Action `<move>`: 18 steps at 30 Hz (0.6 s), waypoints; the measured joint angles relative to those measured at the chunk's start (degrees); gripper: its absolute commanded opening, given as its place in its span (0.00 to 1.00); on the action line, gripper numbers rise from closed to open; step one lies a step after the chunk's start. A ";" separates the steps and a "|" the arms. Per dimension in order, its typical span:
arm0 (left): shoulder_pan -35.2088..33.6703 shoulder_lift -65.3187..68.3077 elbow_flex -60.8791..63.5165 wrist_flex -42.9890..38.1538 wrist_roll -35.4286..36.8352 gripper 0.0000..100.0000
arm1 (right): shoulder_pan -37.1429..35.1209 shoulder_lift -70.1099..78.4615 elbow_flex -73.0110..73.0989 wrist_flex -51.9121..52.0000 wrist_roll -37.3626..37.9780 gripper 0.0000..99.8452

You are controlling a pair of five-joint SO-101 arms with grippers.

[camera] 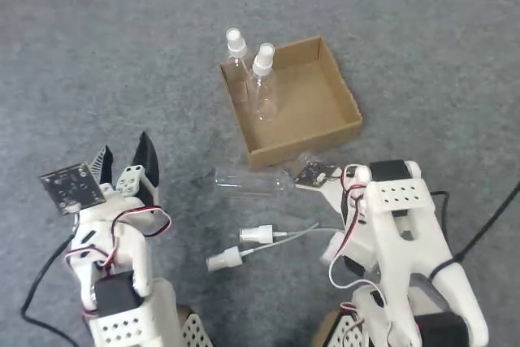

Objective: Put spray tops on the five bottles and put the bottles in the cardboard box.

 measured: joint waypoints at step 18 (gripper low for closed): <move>0.00 0.00 0.00 0.00 0.00 0.22 | 3.69 -0.09 9.67 -11.69 0.79 0.10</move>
